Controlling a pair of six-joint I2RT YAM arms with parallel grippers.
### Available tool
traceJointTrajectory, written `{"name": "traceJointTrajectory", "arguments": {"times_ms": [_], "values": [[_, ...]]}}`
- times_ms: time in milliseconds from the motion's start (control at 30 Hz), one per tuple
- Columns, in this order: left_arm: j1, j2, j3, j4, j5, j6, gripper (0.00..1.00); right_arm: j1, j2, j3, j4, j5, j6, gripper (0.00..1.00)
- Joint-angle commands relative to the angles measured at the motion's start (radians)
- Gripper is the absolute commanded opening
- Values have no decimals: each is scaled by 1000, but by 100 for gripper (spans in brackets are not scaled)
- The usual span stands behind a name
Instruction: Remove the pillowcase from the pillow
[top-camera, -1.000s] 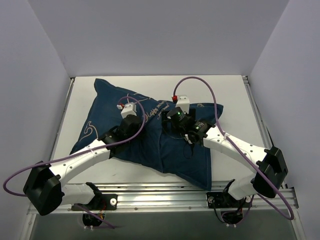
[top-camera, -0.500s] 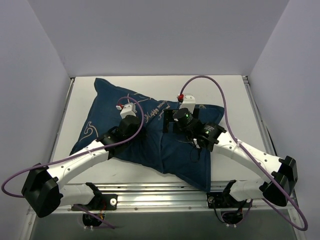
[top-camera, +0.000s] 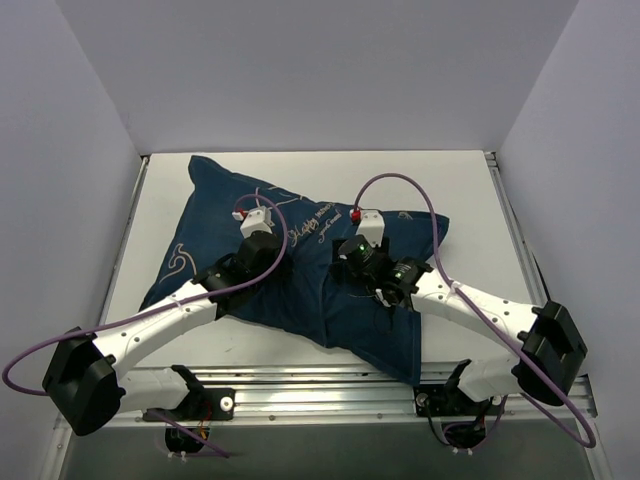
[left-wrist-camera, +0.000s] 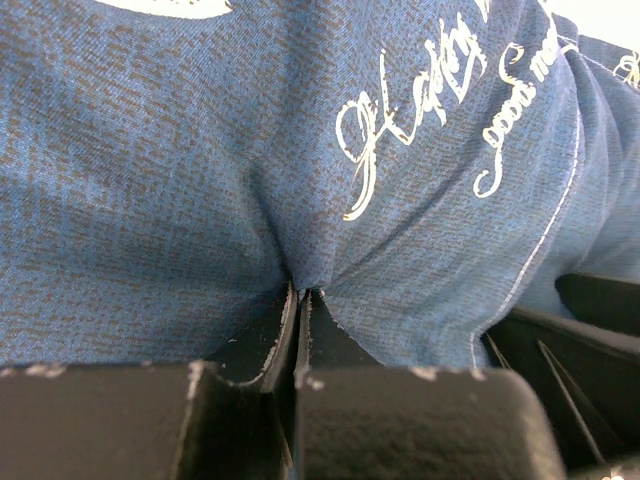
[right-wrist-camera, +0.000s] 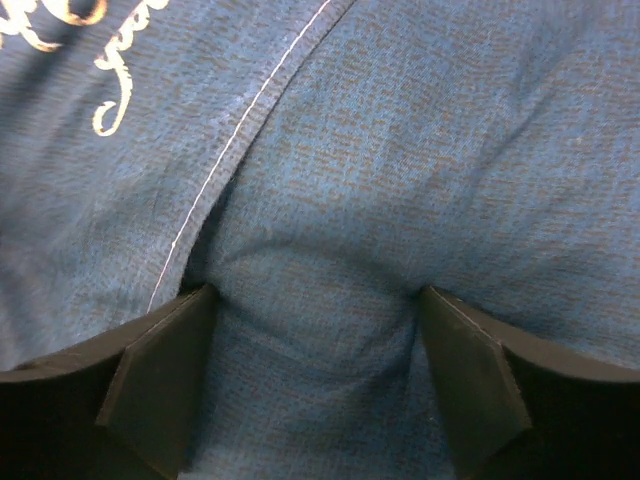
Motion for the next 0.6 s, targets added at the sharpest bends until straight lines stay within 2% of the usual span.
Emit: {"name": "traceJointTrajectory", "arguments": {"times_ms": [0,67,100,133,167,200,233,300,433,533,567], "values": [[-12,-14,0,-76,35,-7,2,5,44,-45,-17,48,24,63],[-14,-18,-3,-85,27,-6,2,3,65,-46,-49,105,29,48],[-11,-20,-5,-89,18,-7,2,-2,70,-45,-62,122,30,31],[-9,-26,-8,-92,13,-7,2,-5,71,-43,-74,151,35,23],[-6,-29,-11,-101,9,-7,2,-9,71,-43,-100,165,47,9],[-3,-32,-14,-104,4,-8,2,-15,68,-43,-112,180,55,4],[7,-43,-22,-107,3,-7,2,-32,59,-46,-124,192,62,1],[17,-57,-29,-125,-7,-7,2,-61,24,-57,-158,217,85,0],[44,-104,-43,-188,-55,-8,2,-205,-102,-100,-189,206,121,0],[67,-161,-68,-252,-77,-22,2,-342,-237,-133,-206,177,159,0],[75,-172,-86,-262,-79,-25,2,-421,-299,-144,-186,148,158,0]]}}
